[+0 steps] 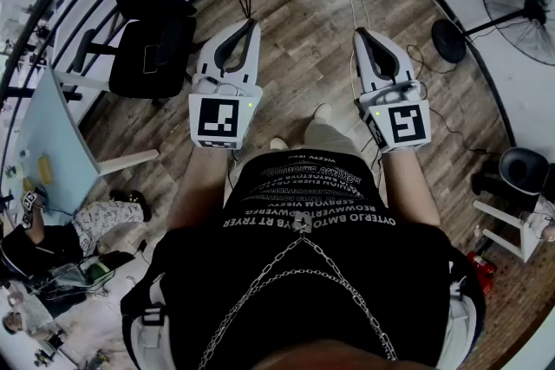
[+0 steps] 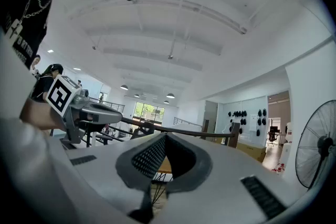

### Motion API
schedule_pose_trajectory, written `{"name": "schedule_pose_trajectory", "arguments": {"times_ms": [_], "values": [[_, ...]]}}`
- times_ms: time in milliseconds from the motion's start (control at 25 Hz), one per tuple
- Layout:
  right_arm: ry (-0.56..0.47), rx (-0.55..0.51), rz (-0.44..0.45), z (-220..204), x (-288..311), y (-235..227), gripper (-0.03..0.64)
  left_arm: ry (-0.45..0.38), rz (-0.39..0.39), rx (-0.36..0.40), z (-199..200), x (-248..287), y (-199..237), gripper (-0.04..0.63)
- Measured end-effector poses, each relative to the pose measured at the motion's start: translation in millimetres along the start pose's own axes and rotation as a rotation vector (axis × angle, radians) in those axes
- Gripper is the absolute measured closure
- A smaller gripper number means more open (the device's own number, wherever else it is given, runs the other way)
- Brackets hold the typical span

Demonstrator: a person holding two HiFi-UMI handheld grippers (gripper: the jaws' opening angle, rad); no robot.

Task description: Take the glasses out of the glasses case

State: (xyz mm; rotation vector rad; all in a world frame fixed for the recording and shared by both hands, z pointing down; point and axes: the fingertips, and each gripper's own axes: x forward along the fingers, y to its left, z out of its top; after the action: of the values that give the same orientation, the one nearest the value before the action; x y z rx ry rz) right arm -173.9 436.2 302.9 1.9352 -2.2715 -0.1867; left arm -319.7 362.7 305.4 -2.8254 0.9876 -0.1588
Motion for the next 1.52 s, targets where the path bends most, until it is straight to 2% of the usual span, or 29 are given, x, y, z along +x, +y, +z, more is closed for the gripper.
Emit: {"name": "schedule_pose_trajectory", "arguments": {"times_ms": [160,360,520,760,1040,1280,1520], "values": [[0.018,-0.004,-0.007,-1,8,-7,0.603,0.030,0.002,-0.017,-12,7,3,0.566],[0.011,0.006,0.027,-10,16,-6,0.603,0.055,0.016,-0.024,-24,14,9,0.566],[-0.007,0.016,0.010,-16,20,-15,0.602,0.071,0.014,-0.019,-27,24,9,0.566],[0.032,0.033,-0.006,-37,14,-37,0.601,0.083,0.017,-0.028,-29,41,2,0.566],[0.044,0.038,-0.001,-49,30,-55,0.598,0.100,0.026,-0.083,-48,58,19,0.568],[0.057,0.052,0.035,-59,62,-71,0.528,0.085,0.021,-0.081,-50,87,19,0.568],[0.074,0.052,0.052,-64,92,-93,0.515,0.083,0.007,-0.073,-46,125,25,0.566]]}}
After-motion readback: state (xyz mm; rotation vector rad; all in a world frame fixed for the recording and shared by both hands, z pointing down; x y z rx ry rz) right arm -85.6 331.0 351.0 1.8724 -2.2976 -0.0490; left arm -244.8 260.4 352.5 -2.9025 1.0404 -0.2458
